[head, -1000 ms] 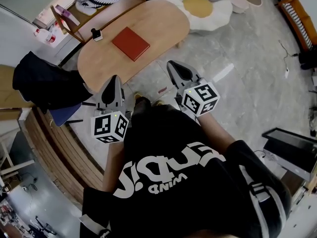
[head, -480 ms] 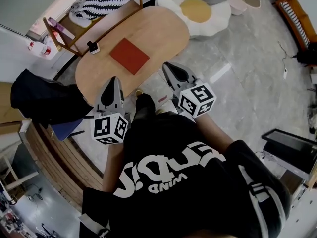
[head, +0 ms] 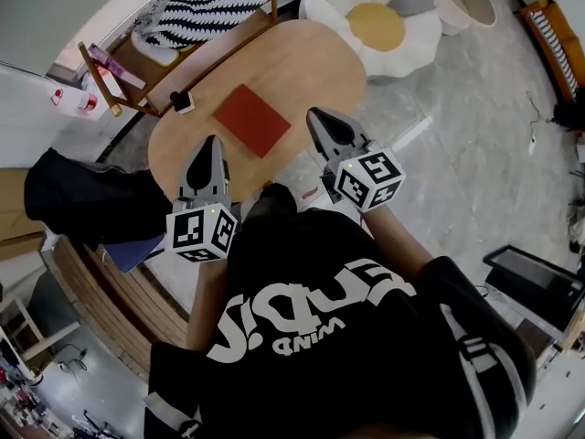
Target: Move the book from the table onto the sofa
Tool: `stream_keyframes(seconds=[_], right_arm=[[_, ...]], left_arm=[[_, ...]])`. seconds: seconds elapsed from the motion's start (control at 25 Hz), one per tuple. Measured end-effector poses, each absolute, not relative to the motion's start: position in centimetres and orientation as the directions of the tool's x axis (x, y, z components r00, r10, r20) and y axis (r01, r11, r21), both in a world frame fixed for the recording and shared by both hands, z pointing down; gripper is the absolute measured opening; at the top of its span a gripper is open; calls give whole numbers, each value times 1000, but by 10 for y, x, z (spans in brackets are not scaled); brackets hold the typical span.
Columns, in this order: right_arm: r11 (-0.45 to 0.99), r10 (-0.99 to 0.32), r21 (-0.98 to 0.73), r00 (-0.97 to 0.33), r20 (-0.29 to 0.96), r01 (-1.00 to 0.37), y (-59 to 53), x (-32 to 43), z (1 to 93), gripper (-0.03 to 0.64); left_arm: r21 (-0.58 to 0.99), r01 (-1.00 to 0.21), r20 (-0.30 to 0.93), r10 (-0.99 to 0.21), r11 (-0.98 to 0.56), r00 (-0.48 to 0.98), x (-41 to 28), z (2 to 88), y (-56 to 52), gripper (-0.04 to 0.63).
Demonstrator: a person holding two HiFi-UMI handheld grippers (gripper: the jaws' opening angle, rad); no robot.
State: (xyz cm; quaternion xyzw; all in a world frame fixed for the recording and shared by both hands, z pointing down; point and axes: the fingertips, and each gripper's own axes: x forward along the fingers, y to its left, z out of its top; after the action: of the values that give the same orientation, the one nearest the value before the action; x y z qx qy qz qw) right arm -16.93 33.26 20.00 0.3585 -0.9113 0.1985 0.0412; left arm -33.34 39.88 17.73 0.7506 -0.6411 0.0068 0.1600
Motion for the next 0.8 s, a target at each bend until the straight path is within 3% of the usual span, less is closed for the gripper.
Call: stream_keyframes(seconds=[0.28, 0.8], right_arm=[[638, -655, -333, -717, 239, -694, 293, -198, 208, 2], [681, -562, -360, -770, 302, -638, 232, -230, 233, 2]], left_arm=[[239, -960, 214, -956, -147, 200, -366, 179, 359, 9], [277, -960, 266, -958, -30, 107, -393, 205, 314, 9]])
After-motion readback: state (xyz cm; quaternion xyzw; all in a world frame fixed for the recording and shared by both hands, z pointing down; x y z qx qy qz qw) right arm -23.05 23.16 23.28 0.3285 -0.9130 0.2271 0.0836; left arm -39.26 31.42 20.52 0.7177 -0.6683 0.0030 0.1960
